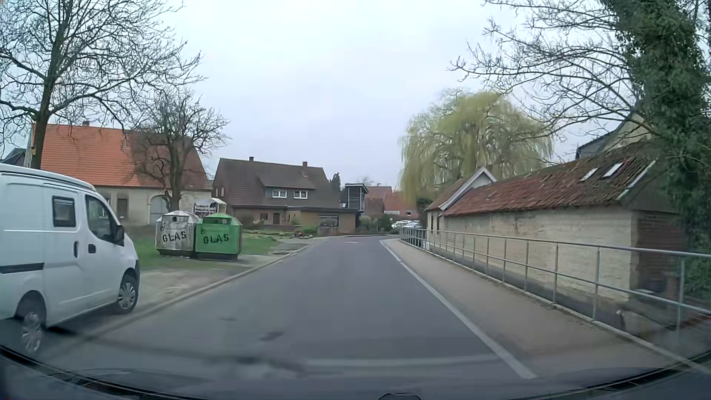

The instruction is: Follow the waypoints while adhering to traffic rules and regulations

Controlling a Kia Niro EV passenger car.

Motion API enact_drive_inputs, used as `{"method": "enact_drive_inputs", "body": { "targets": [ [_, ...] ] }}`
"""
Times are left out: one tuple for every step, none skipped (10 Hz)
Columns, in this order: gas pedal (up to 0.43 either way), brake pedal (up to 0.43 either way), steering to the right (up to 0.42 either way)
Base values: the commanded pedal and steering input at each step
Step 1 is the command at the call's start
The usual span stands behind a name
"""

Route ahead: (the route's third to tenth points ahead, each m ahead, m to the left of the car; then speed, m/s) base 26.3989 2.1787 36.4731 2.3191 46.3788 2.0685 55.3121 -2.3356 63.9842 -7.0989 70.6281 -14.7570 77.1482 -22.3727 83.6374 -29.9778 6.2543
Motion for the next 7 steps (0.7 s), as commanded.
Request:
{"method": "enact_drive_inputs", "body": {
  "targets": [
    [0.22,0.0,0.001],
    [0.22,0.0,0.001],
    [0.22,0.0,0.001],
    [0.22,0.0,0.001],
    [0.22,0.0,0.001],
    [0.22,0.0,0.001],
    [0.22,0.0,0.0]
  ]
}}
